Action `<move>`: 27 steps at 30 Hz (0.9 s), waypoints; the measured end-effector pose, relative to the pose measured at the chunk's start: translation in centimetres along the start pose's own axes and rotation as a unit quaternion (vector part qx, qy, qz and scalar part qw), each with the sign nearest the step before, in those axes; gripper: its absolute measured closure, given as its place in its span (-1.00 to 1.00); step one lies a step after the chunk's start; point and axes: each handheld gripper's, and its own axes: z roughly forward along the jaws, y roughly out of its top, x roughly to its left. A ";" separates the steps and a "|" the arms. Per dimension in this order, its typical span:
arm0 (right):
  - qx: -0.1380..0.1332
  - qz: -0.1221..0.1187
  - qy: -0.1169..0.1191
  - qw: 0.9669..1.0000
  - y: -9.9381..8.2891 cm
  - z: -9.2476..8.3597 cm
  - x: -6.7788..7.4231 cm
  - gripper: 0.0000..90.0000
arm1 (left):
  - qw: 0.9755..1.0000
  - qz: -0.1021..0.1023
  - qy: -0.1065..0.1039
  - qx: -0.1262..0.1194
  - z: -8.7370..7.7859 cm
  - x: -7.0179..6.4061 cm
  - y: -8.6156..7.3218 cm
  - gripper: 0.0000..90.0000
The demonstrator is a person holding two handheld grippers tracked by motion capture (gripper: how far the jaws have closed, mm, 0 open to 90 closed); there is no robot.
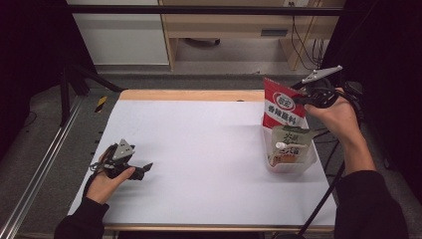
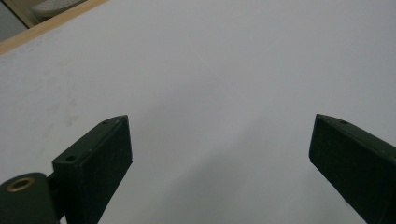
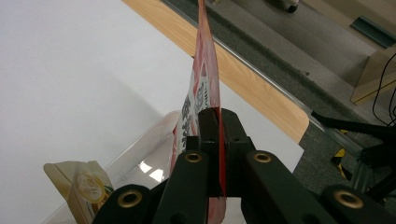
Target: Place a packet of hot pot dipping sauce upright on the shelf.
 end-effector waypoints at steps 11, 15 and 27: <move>-0.007 0.024 0.000 1.000 -1.8 0.0 -0.4 0.99 | 1.000 0.002 -0.001 0.002 0.0 0.0 0.0 -0.87; -0.004 0.034 -0.004 0.999 -2.8 -0.2 -0.6 0.99 | 1.000 0.002 -0.001 0.004 0.0 0.0 0.0 -0.87; 0.003 0.048 -0.014 0.999 -3.8 -0.4 -0.7 0.39 | 1.000 0.002 -0.001 0.008 0.1 -0.1 -0.1 -0.87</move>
